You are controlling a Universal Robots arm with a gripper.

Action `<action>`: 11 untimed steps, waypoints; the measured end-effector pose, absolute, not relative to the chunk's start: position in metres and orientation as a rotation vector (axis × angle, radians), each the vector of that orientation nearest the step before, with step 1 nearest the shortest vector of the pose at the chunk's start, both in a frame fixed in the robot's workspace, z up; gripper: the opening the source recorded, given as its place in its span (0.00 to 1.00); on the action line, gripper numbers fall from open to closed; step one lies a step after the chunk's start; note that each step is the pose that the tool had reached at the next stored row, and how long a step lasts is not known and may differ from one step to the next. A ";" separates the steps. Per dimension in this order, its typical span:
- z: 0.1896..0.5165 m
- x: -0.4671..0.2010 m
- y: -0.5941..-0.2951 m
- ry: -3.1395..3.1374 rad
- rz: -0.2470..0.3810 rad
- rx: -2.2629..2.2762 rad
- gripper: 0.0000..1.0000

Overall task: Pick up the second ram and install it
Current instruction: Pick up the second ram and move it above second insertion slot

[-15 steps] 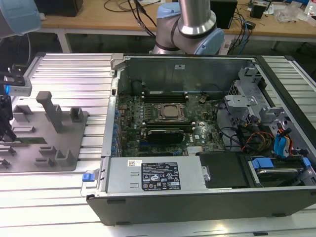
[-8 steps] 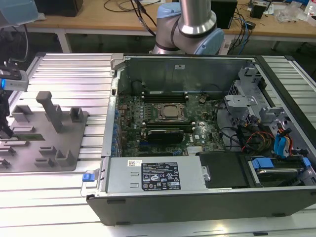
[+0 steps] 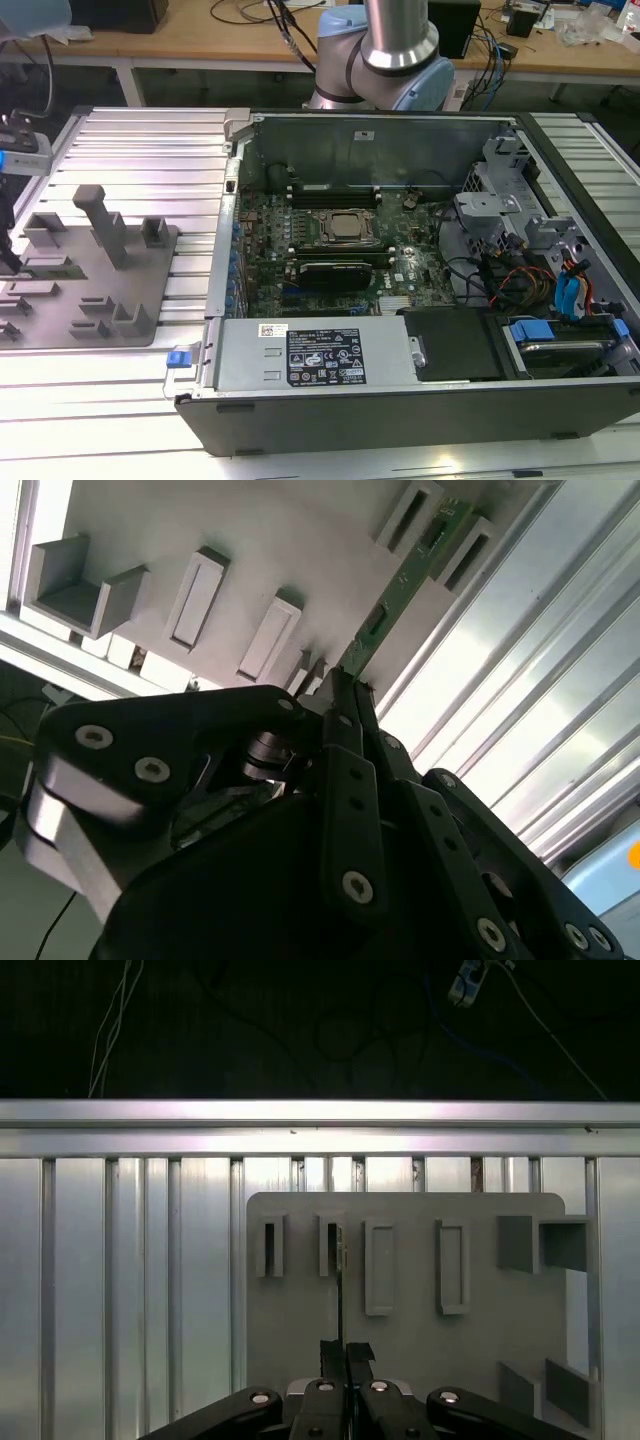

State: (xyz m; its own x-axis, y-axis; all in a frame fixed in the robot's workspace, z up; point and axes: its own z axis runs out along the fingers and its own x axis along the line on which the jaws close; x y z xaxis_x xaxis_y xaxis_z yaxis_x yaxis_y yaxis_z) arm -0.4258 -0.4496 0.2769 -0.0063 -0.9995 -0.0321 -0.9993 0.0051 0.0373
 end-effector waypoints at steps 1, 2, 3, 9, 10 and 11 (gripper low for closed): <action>0.277 -0.426 -0.450 -2.225 -0.077 2.212 0.09; 0.278 -0.426 -0.450 -2.224 -0.077 2.212 0.09; 0.279 -0.426 -0.450 -2.225 -0.077 2.212 0.09; 0.289 -0.426 -0.450 -2.225 -0.077 2.212 0.09; 0.290 -0.426 -0.450 -2.225 -0.077 2.212 0.09; 0.290 -0.426 -0.450 -2.225 -0.077 2.212 0.09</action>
